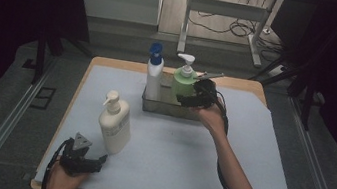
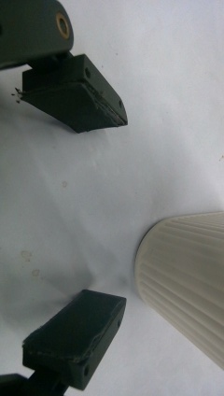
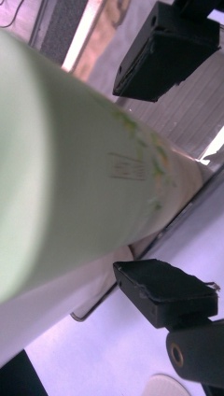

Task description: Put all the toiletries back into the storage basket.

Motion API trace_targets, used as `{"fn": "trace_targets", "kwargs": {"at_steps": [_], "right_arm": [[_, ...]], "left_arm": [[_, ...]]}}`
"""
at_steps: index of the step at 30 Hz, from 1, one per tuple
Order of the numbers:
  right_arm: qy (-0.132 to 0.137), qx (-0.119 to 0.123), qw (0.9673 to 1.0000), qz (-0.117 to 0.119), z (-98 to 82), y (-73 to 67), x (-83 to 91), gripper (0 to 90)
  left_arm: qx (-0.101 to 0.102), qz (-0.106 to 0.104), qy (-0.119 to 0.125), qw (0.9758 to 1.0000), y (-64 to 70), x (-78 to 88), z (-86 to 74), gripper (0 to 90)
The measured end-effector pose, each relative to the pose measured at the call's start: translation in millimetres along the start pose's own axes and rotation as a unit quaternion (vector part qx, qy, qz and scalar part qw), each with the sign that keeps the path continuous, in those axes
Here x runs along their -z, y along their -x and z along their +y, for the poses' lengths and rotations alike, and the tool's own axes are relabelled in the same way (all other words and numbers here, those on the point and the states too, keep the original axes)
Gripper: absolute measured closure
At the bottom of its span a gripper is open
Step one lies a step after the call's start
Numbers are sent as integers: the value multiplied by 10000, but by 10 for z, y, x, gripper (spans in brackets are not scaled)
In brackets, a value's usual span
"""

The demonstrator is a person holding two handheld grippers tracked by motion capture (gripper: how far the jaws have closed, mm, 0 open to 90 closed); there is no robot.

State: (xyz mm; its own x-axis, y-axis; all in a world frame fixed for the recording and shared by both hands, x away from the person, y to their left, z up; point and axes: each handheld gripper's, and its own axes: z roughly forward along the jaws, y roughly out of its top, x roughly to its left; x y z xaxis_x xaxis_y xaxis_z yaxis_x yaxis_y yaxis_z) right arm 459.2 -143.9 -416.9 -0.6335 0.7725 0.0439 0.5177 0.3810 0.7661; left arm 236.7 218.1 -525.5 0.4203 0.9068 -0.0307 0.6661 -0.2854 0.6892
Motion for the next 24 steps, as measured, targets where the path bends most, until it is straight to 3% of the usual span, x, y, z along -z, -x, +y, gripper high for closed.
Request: {"fn": "trace_targets", "kwargs": {"at_steps": [5, 9, 24], "right_arm": [[-55, 79, 9999, 28, -78, 13, 51, 284], [-70, 5, 9999, 84, -140, 41, 86, 363], [-237, -32, 9996, -173, -285, 148, 85, 783]], "left_arm": [[1, 1, 0, 10000, 0, 1, -1, 123], [4, 2, 0, 10000, 1, 1, -1, 123], [2, 2, -3, 10000, 1, 1, 0, 123]]}}
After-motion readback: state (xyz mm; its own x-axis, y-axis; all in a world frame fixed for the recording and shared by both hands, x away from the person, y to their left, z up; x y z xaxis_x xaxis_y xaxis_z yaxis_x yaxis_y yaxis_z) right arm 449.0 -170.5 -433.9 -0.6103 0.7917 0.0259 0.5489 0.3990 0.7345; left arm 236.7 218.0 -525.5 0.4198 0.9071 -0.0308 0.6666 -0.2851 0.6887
